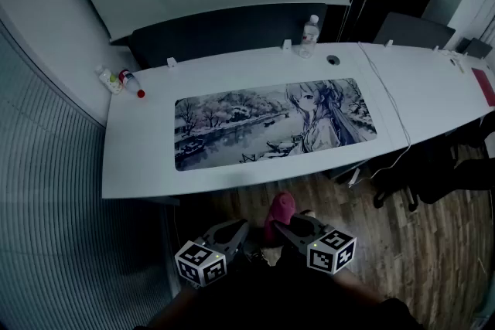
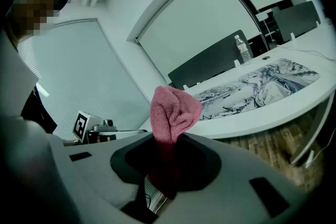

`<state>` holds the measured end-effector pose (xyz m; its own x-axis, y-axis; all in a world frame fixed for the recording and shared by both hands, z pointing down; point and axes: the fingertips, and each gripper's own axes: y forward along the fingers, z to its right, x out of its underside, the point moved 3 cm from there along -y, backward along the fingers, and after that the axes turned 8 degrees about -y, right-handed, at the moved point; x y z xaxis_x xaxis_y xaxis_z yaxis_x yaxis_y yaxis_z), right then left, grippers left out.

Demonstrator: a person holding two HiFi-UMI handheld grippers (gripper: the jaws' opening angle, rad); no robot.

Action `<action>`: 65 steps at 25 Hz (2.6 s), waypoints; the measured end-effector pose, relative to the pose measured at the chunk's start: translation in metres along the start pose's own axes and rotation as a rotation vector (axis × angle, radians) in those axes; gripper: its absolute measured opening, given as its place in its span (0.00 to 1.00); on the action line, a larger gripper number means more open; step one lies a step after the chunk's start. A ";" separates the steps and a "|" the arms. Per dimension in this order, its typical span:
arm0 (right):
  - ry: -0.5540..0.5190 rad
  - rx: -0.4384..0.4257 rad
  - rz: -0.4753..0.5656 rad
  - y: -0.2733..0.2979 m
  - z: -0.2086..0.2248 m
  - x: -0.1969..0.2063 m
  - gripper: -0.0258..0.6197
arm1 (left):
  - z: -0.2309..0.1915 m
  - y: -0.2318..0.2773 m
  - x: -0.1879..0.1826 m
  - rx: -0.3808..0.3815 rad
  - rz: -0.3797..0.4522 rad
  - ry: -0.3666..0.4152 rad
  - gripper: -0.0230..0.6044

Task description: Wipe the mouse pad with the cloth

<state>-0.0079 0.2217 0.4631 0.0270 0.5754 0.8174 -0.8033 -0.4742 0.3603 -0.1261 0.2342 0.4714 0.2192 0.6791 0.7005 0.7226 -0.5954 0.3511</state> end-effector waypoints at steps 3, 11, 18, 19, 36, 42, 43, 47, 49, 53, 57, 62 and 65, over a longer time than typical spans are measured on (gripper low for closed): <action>0.003 0.004 -0.001 0.000 0.001 0.002 0.21 | -0.002 0.000 0.002 -0.001 0.000 -0.001 0.05; 0.003 -0.005 -0.005 0.004 0.000 -0.001 0.21 | -0.005 0.000 0.000 0.001 0.005 -0.012 0.05; -0.021 0.001 -0.037 0.020 0.006 -0.010 0.21 | -0.017 -0.006 0.001 -0.024 0.026 -0.034 0.05; -0.029 0.000 -0.046 0.025 0.008 -0.013 0.21 | -0.018 -0.006 0.000 -0.030 0.029 -0.040 0.05; -0.114 -0.206 -0.283 0.169 0.048 -0.062 0.21 | -0.065 -0.006 -0.055 -0.301 0.220 -0.143 0.05; -0.115 -0.291 -0.372 0.225 0.062 -0.062 0.21 | -0.072 0.004 -0.061 -0.416 0.263 -0.195 0.05; -0.119 -0.301 -0.388 0.232 0.064 -0.062 0.21 | -0.073 0.005 -0.063 -0.438 0.269 -0.203 0.05; -0.133 -0.342 -0.451 0.255 0.071 -0.058 0.21 | -0.073 0.010 -0.071 -0.519 0.299 -0.229 0.05; -0.131 -0.358 -0.477 0.264 0.075 -0.054 0.21 | -0.071 0.012 -0.075 -0.545 0.317 -0.237 0.05; -0.124 -0.365 -0.506 0.286 0.078 -0.051 0.21 | -0.070 0.011 -0.075 -0.576 0.327 -0.252 0.05; -0.132 -0.355 -0.530 0.299 0.075 -0.048 0.21 | -0.080 0.003 -0.074 -0.589 0.315 -0.276 0.05; -0.126 -0.296 -0.555 0.316 0.074 -0.045 0.21 | -0.099 0.001 -0.092 -0.521 0.288 -0.231 0.05; -0.124 -0.255 -0.574 0.328 0.068 -0.041 0.21 | -0.114 -0.007 -0.102 -0.470 0.251 -0.213 0.05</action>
<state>-0.2318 -0.0028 0.5779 0.5514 0.6016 0.5780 -0.7566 0.0687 0.6503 -0.2284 0.1197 0.4682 0.5093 0.5345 0.6745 0.2725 -0.8436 0.4627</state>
